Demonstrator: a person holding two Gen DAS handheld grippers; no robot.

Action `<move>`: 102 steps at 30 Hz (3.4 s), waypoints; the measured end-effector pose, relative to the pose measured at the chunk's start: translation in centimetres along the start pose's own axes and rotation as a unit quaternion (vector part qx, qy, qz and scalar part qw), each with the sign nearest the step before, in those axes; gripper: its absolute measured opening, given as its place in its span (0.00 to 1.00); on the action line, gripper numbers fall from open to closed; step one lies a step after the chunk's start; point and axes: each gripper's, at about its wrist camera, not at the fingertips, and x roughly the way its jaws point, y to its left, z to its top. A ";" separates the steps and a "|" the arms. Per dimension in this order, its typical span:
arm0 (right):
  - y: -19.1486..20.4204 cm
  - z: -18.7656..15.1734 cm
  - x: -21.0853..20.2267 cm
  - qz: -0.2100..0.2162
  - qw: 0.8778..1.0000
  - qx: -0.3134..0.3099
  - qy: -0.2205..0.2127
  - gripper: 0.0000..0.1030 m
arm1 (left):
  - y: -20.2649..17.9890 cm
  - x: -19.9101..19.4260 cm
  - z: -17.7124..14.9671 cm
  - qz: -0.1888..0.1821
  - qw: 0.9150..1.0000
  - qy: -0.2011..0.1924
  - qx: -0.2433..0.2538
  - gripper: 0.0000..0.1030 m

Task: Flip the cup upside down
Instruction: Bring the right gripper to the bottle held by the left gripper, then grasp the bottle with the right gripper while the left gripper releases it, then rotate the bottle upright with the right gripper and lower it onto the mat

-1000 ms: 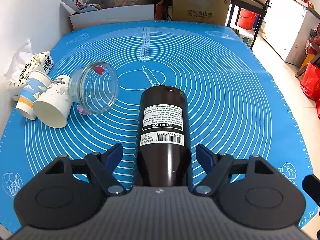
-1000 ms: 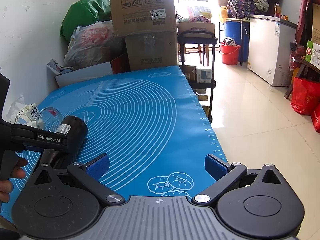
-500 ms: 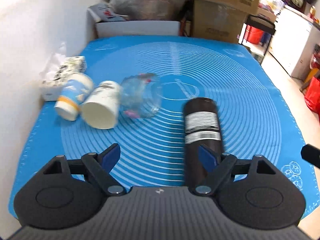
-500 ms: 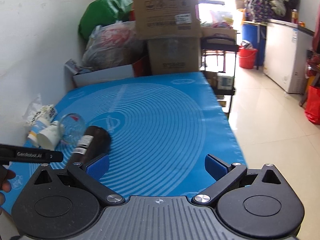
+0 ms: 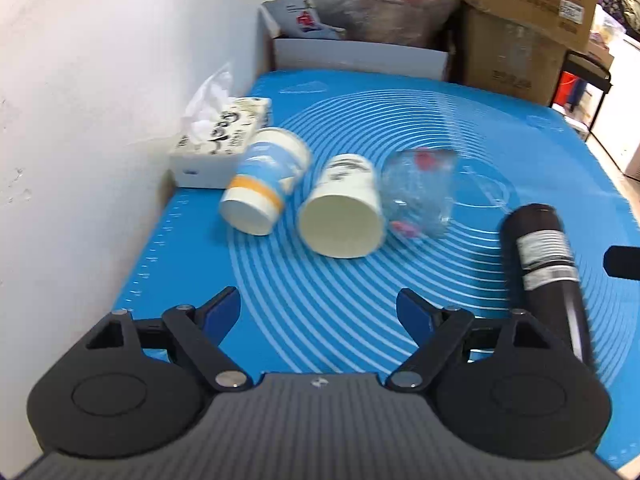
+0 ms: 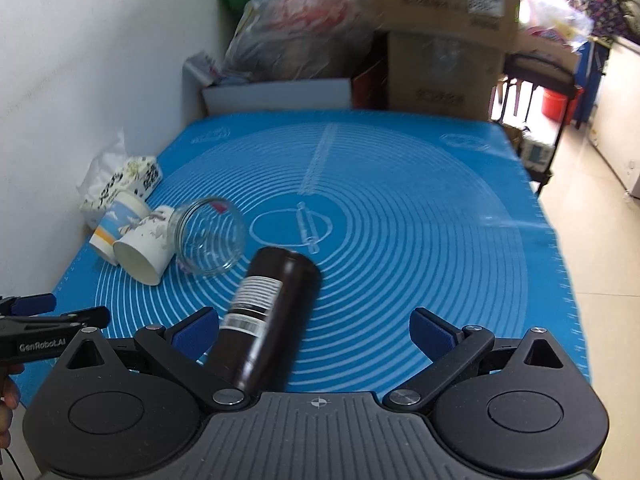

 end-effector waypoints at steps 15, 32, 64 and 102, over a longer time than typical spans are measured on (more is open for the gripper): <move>1.6 3.5 9.9 0.020 0.990 0.029 0.139 0.94 | 2.8 4.0 -0.5 0.007 1.000 0.008 -0.008 0.83; 2.1 1.6 7.5 0.068 0.994 -0.001 0.090 0.68 | 2.4 4.4 -0.9 -0.007 1.000 0.009 -0.015 0.83; 1.6 2.3 -0.4 -0.050 0.977 -0.092 -0.184 0.64 | 1.5 1.9 -1.3 -0.025 0.999 -0.038 -0.022 0.83; -0.5 1.5 -2.2 -0.026 0.990 -0.027 -0.139 1.00 | -1.8 0.1 -1.6 -0.045 0.998 -0.047 0.013 0.83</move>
